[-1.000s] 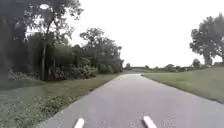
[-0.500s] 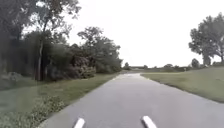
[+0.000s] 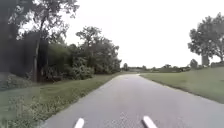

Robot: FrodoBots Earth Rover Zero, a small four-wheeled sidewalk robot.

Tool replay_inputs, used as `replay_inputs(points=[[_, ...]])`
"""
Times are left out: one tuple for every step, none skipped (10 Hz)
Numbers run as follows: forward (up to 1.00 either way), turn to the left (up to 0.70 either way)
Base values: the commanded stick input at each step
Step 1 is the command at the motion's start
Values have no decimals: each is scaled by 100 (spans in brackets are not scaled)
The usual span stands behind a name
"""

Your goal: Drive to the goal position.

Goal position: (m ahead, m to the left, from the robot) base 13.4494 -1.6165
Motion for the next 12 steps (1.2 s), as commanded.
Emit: replay_inputs(points=[[50, 0], [50, 0], [50, 0], [50, 0], [50, 0], [50, 0], [50, 0], [50, 0], [50, 0], [50, 0], [50, 0], [50, 0]])
